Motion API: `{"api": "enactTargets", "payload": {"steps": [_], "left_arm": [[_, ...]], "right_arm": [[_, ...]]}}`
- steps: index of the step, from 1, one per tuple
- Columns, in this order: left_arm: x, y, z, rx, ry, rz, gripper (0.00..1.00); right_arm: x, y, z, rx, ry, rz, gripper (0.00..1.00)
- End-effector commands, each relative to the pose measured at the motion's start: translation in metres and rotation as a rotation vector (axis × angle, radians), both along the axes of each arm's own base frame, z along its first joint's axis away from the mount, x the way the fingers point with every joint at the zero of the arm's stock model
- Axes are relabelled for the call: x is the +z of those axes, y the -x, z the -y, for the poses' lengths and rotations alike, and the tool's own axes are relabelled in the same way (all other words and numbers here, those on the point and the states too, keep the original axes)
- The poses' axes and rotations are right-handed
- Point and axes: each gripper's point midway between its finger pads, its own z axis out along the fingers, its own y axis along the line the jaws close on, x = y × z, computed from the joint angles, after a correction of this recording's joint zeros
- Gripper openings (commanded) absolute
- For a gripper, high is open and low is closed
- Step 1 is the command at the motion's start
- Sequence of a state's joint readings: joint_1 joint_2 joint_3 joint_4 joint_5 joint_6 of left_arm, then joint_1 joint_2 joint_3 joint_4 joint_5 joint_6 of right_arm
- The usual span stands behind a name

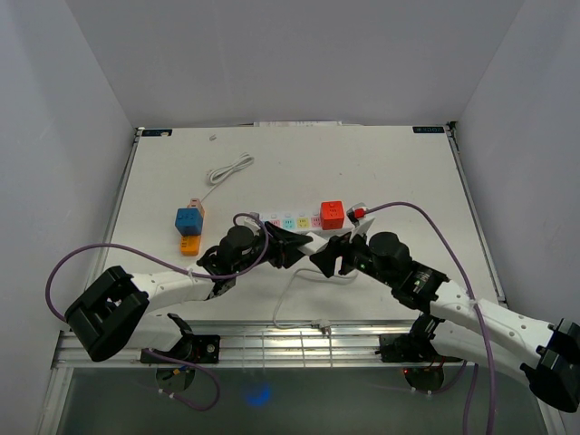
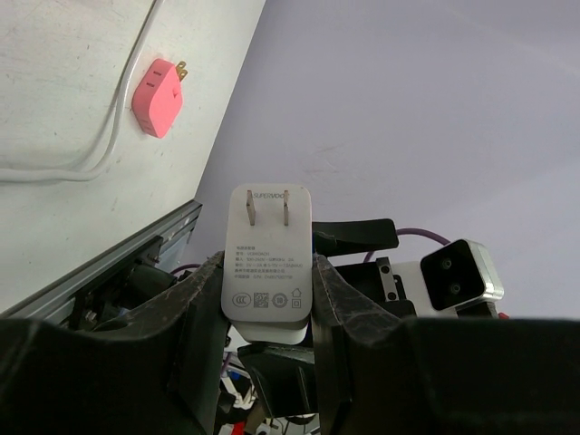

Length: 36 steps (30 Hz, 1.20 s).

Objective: Insert the plug

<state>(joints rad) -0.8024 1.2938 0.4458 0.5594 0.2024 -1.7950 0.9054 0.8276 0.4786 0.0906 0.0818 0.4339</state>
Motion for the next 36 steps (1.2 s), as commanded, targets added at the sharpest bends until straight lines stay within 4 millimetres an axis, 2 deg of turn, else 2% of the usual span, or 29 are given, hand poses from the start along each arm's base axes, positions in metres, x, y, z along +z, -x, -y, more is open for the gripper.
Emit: {"api": "enactTargets", "payload": {"steps": [1, 12, 21, 22, 23, 26, 27, 28, 29, 30, 32, 33, 34, 36], "left_arm": [[0.021, 0.003, -0.003, 0.001, 0.059, 0.040, 0.00], [0.017, 0.004, -0.003, -0.008, 0.054, 0.031, 0.00], [0.017, 0.007, 0.002, -0.038, 0.058, 0.019, 0.00], [0.017, 0.008, 0.002, -0.041, 0.057, 0.017, 0.04], [0.016, 0.008, 0.001, -0.042, 0.055, 0.018, 0.17], [0.013, 0.006, -0.001, -0.024, 0.043, 0.025, 0.46], [0.010, 0.005, -0.004, -0.014, 0.018, 0.033, 0.74], [0.009, 0.001, -0.007, -0.002, -0.003, 0.043, 0.86], [0.007, -0.002, -0.010, 0.006, -0.027, 0.051, 0.95], [0.001, -0.010, -0.017, 0.027, -0.085, 0.063, 0.98], [0.006, -0.017, -0.029, 0.063, -0.118, 0.091, 0.98], [0.006, -0.021, -0.035, 0.085, -0.137, 0.099, 0.98], [-0.002, -0.028, -0.049, 0.131, -0.183, 0.093, 0.98], [0.008, -0.034, -0.064, 0.182, -0.196, 0.132, 0.98]], "right_arm": [[0.030, -0.006, -0.010, 0.012, -0.064, 0.068, 0.75], [0.031, -0.007, -0.014, 0.022, -0.069, 0.067, 0.72], [0.031, -0.007, -0.018, 0.030, -0.066, 0.059, 0.47], [0.030, -0.009, -0.017, 0.019, -0.062, 0.057, 0.44], [0.032, -0.010, -0.017, 0.013, -0.060, 0.054, 0.41], [0.033, -0.015, -0.015, -0.022, -0.034, 0.029, 0.37], [0.034, -0.016, -0.015, -0.031, -0.029, 0.015, 0.36], [0.035, -0.018, -0.014, -0.046, -0.022, 0.007, 0.36], [0.028, -0.018, -0.012, -0.056, 0.012, -0.025, 0.34], [0.034, -0.020, -0.013, -0.067, 0.020, -0.040, 0.33], [0.030, -0.023, -0.013, -0.084, 0.066, -0.076, 0.33], [0.034, -0.023, -0.013, -0.088, 0.089, -0.096, 0.33], [0.036, -0.023, -0.013, -0.093, 0.099, -0.113, 0.33], [0.032, -0.025, -0.016, -0.096, 0.130, -0.146, 0.33]]}}
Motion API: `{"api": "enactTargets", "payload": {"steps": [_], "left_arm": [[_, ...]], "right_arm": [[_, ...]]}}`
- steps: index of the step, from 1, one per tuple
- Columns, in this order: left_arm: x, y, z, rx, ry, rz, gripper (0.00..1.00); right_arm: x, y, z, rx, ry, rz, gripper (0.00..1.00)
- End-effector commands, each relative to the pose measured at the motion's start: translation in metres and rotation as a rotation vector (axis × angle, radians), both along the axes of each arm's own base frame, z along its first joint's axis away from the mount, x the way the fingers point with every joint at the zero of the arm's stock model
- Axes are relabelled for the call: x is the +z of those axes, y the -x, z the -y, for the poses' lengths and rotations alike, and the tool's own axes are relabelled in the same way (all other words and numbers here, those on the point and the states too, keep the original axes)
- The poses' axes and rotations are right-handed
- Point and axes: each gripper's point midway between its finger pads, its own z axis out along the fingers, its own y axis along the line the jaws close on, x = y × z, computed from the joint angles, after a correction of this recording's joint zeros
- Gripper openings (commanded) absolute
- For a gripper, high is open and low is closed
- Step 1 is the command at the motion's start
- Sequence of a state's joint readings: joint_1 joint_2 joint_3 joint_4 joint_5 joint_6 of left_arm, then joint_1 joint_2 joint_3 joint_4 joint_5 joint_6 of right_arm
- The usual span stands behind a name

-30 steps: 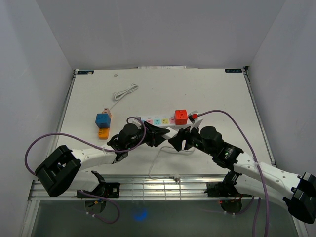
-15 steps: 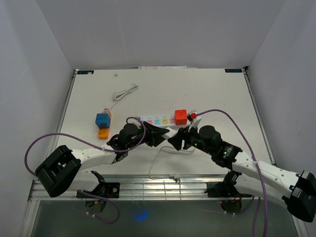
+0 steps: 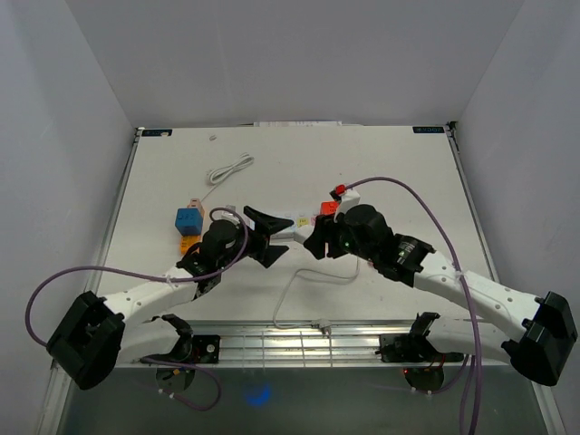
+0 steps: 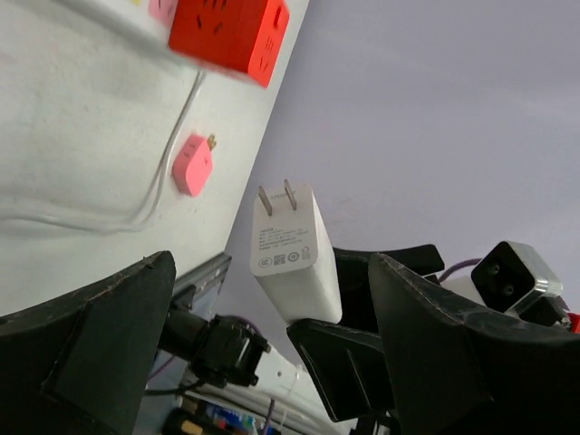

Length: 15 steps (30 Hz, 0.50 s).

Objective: Insert the plug

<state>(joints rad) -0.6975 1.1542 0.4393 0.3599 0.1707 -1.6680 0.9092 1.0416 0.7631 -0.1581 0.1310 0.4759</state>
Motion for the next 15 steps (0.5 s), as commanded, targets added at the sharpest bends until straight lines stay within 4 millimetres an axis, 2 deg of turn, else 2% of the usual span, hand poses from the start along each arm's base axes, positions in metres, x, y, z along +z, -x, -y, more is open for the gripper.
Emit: {"api": "enactTargets", "payload": {"steps": [1, 3, 4, 5, 6, 9, 13, 14, 15], "left_arm": [[0.009, -0.021, -0.037, 0.128, -0.112, 0.068, 0.98], [0.018, -0.027, -0.052, 0.178, -0.163, 0.116, 0.98], [0.010, -0.028, -0.062, 0.206, -0.219, 0.096, 0.98], [0.021, -0.038, -0.074, 0.272, -0.259, 0.148, 0.98], [0.014, -0.037, -0.082, 0.290, -0.311, 0.130, 0.98], [0.013, -0.043, -0.102, 0.372, -0.392, 0.163, 0.98], [0.007, -0.048, -0.116, 0.432, -0.449, 0.185, 0.98], [0.004, -0.049, -0.118, 0.437, -0.462, 0.187, 0.98], [0.004, -0.051, -0.120, 0.447, -0.476, 0.190, 0.98]], "right_arm": [[0.025, -0.007, 0.001, -0.056, 0.023, -0.036, 0.33], [0.021, -0.013, -0.001, -0.075, 0.072, -0.076, 0.33], [0.034, -0.014, 0.000, -0.080, 0.094, -0.097, 0.33], [0.024, -0.019, -0.003, -0.089, 0.149, -0.142, 0.32], [0.024, -0.021, -0.005, -0.089, 0.180, -0.165, 0.32], [0.025, -0.027, -0.015, -0.070, 0.287, -0.253, 0.31], [0.020, -0.039, -0.030, -0.031, 0.394, -0.339, 0.30], [0.002, -0.044, -0.034, -0.024, 0.457, -0.385, 0.30], [0.015, -0.047, -0.035, -0.008, 0.483, -0.389, 0.30]]}}
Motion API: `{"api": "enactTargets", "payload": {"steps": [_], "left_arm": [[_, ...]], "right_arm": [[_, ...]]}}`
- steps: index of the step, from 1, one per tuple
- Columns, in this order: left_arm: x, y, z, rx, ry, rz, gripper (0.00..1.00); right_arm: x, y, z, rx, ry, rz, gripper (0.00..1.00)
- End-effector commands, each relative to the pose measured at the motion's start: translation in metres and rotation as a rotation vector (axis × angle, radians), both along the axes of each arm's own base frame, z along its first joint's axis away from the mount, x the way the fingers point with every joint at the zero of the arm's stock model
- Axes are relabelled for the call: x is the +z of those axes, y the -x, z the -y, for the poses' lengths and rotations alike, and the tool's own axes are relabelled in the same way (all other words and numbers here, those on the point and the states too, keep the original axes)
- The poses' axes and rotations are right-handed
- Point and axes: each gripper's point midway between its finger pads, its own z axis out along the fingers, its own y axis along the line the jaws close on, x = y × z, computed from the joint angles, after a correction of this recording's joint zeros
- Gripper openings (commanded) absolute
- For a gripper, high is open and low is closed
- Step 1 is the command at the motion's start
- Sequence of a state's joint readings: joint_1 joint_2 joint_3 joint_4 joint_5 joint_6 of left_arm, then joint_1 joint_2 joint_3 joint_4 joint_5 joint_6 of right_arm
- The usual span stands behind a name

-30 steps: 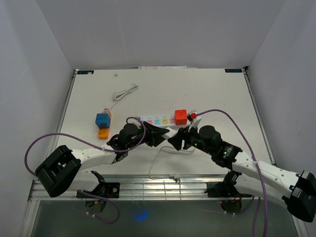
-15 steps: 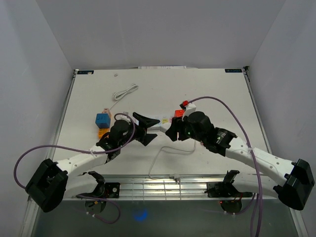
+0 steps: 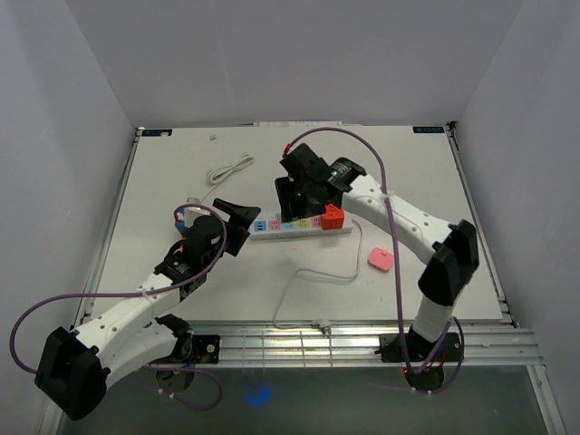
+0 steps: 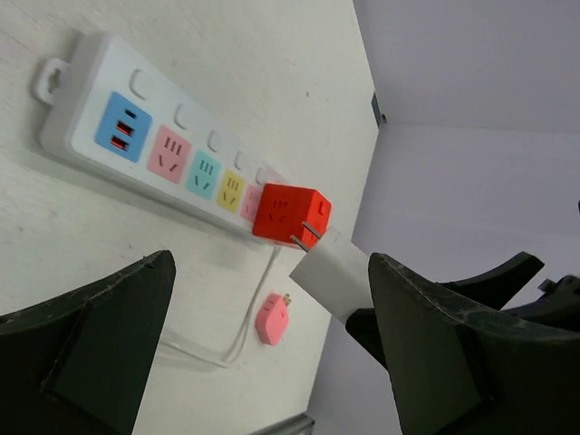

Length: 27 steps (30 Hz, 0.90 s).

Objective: Insert the plug

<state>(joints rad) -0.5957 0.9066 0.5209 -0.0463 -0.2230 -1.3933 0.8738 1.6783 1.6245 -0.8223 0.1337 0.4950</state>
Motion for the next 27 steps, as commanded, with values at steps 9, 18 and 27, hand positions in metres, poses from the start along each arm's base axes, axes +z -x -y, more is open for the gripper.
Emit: {"api": "enactTargets", "payload": {"steps": [9, 18, 27], "left_arm": [[-0.021, -0.018, -0.029, 0.096, -0.227, 0.029, 0.98], [-0.029, -0.023, -0.020, 0.033, -0.267, 0.022, 0.98], [-0.053, -0.034, -0.009, -0.031, -0.230, -0.063, 0.98]], "right_arm": [[-0.020, -0.017, 0.005, 0.076, 0.246, -0.229, 0.27], [-0.013, -0.032, 0.005, 0.230, 0.222, -0.064, 0.19], [-0.009, -0.079, 0.058, 0.258, 0.464, 0.412, 0.08]]}}
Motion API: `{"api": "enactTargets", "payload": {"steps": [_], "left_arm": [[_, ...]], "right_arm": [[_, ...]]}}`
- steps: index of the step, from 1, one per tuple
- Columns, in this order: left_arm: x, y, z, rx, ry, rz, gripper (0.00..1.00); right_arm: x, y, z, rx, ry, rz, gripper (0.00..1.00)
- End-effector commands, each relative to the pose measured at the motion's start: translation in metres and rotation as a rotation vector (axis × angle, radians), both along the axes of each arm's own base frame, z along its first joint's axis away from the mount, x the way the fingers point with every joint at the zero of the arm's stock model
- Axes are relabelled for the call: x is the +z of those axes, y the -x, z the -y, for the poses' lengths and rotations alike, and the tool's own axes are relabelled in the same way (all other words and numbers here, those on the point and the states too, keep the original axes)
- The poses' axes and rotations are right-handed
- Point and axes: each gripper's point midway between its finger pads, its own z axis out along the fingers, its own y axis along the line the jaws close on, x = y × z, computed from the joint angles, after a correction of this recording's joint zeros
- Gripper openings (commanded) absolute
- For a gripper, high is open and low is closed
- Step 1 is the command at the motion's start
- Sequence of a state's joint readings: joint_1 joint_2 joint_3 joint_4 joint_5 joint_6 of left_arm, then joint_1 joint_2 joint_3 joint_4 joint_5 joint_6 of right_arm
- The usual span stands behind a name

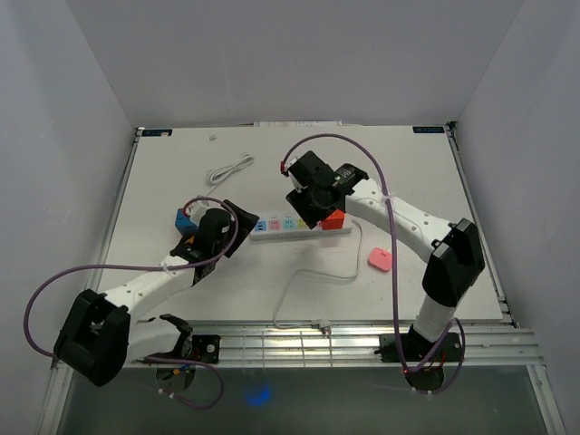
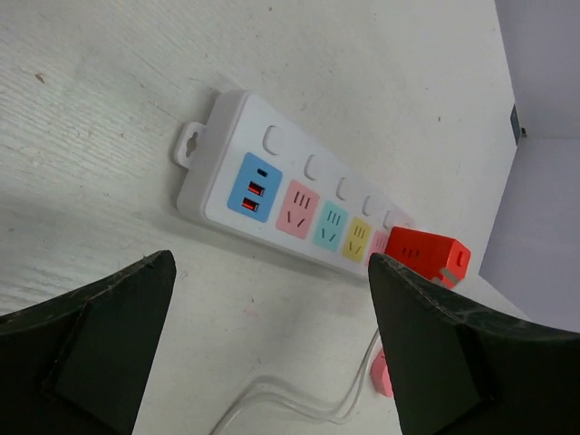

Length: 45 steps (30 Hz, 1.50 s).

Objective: Insert the plug

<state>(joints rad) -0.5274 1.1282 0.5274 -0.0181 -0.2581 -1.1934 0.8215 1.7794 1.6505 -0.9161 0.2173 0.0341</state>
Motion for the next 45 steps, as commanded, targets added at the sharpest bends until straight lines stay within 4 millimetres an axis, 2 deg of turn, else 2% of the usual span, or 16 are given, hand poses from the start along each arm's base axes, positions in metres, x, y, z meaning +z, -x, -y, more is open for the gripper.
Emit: {"api": "enactTargets", "payload": {"steps": [1, 2, 4, 10, 14, 16, 21, 24, 28, 31, 35, 37, 40, 42, 44, 45], "left_arm": [[0.016, -0.012, 0.017, -0.048, 0.065, 0.024, 0.98], [0.010, -0.014, 0.019, -0.048, 0.062, 0.007, 0.98], [0.007, -0.017, 0.024, -0.060, 0.071, 0.002, 0.98], [-0.007, -0.028, 0.040, -0.096, 0.087, -0.038, 0.98], [-0.014, -0.035, 0.044, -0.095, 0.086, -0.050, 0.98], [-0.018, -0.040, 0.045, -0.089, 0.069, -0.051, 0.98], [-0.028, -0.051, 0.042, -0.069, 0.020, -0.058, 0.98], [-0.034, -0.057, 0.040, -0.056, -0.012, -0.060, 0.98], [-0.040, -0.071, 0.040, -0.046, -0.057, -0.056, 0.98], [-0.040, -0.083, 0.051, -0.070, -0.052, -0.057, 0.98], [-0.042, -0.091, 0.067, -0.118, -0.020, -0.056, 0.98], [-0.040, -0.096, 0.077, -0.158, -0.005, -0.032, 0.98], [-0.032, -0.100, 0.088, -0.194, 0.020, -0.011, 0.98], [-0.025, -0.102, 0.087, -0.189, 0.015, 0.008, 0.98], [-0.013, -0.104, 0.083, -0.182, -0.002, 0.045, 0.98], [-0.007, -0.106, 0.082, -0.179, -0.009, 0.067, 0.98]], "right_arm": [[0.038, -0.057, 0.021, -0.028, 0.066, 0.380, 0.08], [0.038, -0.067, 0.030, -0.056, 0.055, 0.378, 0.08], [0.042, -0.077, 0.025, -0.054, -0.019, 0.370, 0.08], [0.043, -0.121, 0.044, -0.159, -0.027, 0.455, 0.08], [0.020, -0.144, 0.054, -0.200, -0.012, 0.416, 0.08], [0.003, -0.143, 0.054, -0.186, 0.001, 0.376, 0.08], [-0.035, -0.119, 0.061, -0.151, 0.041, 0.259, 0.08], [-0.039, -0.097, 0.059, -0.131, -0.001, 0.209, 0.08], [-0.033, -0.049, 0.048, -0.058, -0.133, 0.169, 0.08], [-0.029, -0.014, 0.030, 0.020, -0.190, 0.120, 0.08], [-0.030, 0.020, 0.021, 0.054, -0.187, 0.044, 0.08], [-0.026, 0.024, 0.022, 0.021, -0.197, 0.041, 0.08], [-0.013, 0.014, 0.029, -0.029, -0.181, 0.080, 0.08], [0.004, 0.013, 0.023, -0.011, -0.194, 0.069, 0.08], [0.004, 0.020, 0.010, 0.059, -0.206, 0.003, 0.08], [0.014, 0.017, 0.004, 0.072, -0.216, 0.001, 0.08]]}}
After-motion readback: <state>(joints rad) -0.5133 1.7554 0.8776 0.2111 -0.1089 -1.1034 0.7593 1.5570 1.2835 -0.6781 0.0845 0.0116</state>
